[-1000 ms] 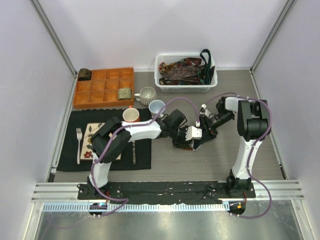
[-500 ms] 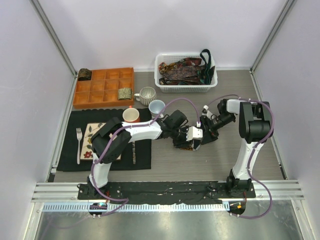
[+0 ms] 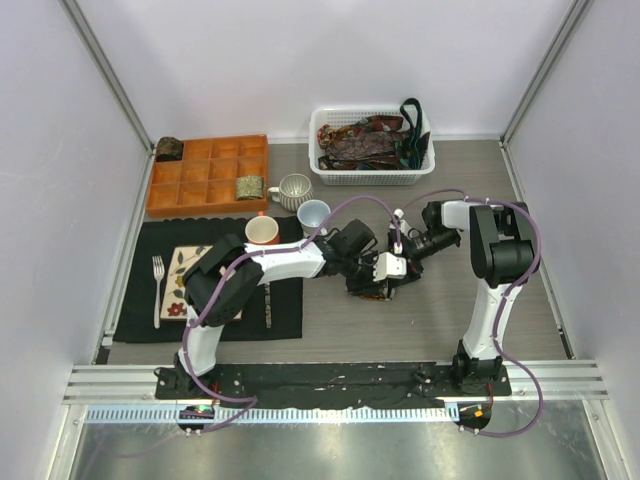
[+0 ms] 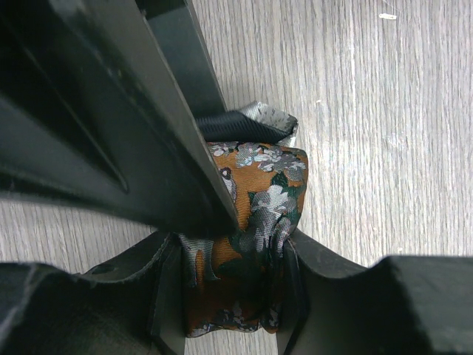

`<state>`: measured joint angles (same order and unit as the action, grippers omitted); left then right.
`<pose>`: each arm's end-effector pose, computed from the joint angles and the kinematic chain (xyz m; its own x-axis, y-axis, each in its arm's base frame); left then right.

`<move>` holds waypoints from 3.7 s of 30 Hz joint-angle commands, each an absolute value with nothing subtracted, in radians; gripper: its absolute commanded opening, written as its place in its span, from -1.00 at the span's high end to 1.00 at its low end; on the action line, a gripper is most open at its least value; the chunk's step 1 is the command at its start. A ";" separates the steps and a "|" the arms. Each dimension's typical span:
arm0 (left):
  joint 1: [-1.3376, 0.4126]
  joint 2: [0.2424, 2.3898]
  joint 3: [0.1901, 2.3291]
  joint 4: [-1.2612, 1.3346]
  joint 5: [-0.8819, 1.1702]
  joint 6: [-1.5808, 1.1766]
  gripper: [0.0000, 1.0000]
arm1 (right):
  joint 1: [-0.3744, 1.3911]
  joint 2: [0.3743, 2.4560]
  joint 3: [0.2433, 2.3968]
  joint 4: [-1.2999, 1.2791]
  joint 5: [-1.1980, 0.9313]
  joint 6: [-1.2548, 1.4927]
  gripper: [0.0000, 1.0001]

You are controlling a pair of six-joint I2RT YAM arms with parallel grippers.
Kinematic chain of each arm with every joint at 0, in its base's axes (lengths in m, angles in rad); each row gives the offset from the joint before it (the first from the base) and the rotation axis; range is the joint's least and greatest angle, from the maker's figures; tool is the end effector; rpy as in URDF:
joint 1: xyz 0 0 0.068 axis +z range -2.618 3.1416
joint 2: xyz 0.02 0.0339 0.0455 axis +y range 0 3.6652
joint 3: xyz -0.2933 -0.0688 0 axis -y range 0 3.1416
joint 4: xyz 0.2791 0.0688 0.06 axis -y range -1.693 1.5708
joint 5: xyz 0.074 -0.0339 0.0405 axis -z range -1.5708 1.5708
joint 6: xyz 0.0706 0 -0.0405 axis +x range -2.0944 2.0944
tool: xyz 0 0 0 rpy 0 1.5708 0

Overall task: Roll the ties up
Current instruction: Roll the tie at the center of the board, then pick up the tie at the center of the board, then place the tie in the storage box.

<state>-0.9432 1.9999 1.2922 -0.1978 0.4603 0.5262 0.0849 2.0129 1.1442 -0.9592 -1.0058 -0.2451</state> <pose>0.2552 -0.4052 0.1364 0.0456 0.7034 -0.7093 0.9984 -0.0569 0.0078 0.3368 0.0885 0.0961 -0.9758 -0.2134 0.0485 -0.0703 0.5153 0.8541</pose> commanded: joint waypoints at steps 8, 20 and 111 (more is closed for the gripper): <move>-0.951 2.056 1.296 -0.245 0.419 0.518 0.41 | 0.141 1.951 1.163 -0.991 -1.046 -0.236 -0.22; -0.937 1.984 1.240 -0.183 0.399 0.466 -0.38 | 0.123 1.960 1.152 -0.979 -0.954 -0.224 0.99; -0.476 1.667 1.467 -0.269 0.937 -0.678 -0.99 | 0.083 1.585 1.158 -0.490 -1.284 0.434 0.98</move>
<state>-0.4671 1.6718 1.4799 -0.4244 0.8467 -0.5732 0.0620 1.7061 1.2381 -0.9127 -1.2606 0.0147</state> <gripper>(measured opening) 0.996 0.051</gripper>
